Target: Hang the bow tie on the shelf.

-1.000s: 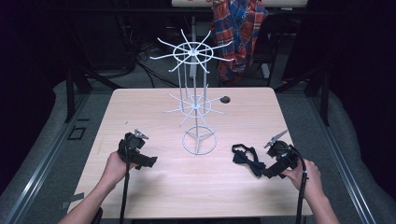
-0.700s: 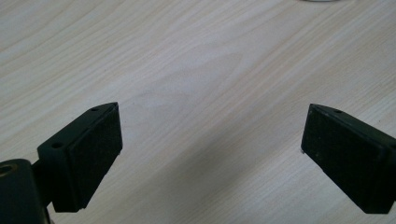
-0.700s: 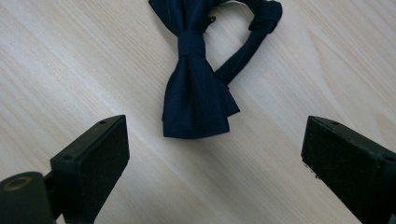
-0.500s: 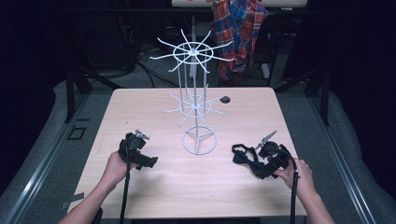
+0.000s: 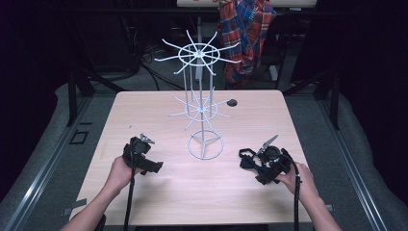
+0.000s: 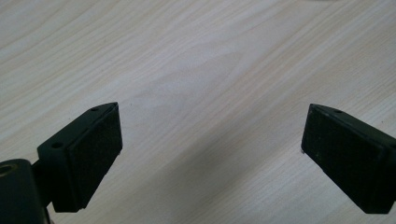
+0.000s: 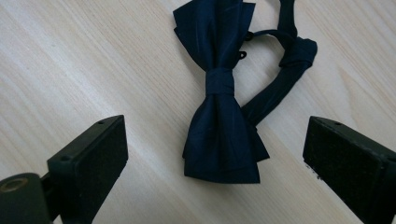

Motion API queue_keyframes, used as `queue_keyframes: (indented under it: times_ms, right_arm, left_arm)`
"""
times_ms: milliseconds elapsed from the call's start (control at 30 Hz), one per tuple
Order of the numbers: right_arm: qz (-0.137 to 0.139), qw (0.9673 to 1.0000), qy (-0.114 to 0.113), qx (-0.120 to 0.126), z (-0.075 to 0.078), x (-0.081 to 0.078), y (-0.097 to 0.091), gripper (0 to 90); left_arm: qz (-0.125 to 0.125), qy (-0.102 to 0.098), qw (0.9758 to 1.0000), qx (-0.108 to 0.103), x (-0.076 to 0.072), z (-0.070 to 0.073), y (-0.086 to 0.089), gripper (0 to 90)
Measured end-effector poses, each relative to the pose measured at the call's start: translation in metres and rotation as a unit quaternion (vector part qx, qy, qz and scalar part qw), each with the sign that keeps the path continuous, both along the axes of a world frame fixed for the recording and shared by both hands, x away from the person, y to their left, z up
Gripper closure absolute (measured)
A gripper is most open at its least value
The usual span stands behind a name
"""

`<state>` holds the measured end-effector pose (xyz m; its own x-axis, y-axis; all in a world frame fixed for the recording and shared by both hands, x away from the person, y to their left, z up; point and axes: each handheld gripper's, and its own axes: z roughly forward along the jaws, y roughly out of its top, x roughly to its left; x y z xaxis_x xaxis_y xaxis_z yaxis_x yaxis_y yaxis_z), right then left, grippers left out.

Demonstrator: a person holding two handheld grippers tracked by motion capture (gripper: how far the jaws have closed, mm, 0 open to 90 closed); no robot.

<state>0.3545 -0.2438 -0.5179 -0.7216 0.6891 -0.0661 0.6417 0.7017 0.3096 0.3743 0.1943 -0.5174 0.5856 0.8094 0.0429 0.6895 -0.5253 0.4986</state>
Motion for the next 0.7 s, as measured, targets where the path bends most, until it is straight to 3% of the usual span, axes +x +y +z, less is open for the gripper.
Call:
queue_keyframes:
  times_ms: [167,233,467,500,567,633,700]
  right_arm:
    - [0.003,0.9999,0.005,-0.008,-0.004,0.004,0.003,6.1]
    - [0.000,1.0000,0.006,0.000,-0.004,0.006,0.003,6.4]
    - [-0.002,1.0000,-0.005,-0.001,-0.007,0.009,0.006,7.1]
    - [-0.001,0.9999,-0.011,-0.003,-0.007,0.010,0.007,14.7]
    - [0.000,0.9999,-0.008,-0.015,-0.008,0.012,0.009,18.4]
    - [-0.008,0.9998,-0.013,-0.011,-0.011,0.012,0.010,23.5]
    - [-0.006,0.9995,-0.011,-0.031,-0.014,0.015,0.011,34.4]
  left_arm:
    - [0.000,0.001,1.0000,0.001,0.000,0.000,-0.001,5.3]
    - [0.000,0.001,1.0000,0.000,0.000,0.000,-0.001,5.3]
    - [0.001,-0.001,1.0000,0.001,0.000,0.000,-0.001,5.3]
    - [0.002,-0.001,1.0000,0.002,0.000,0.000,-0.001,5.3]
    - [0.002,-0.003,1.0000,0.001,0.000,0.000,-0.001,5.4]
    - [0.002,-0.003,1.0000,0.001,0.000,0.001,-0.001,5.5]
    - [0.003,-0.003,1.0000,0.000,0.000,0.000,0.000,5.5]
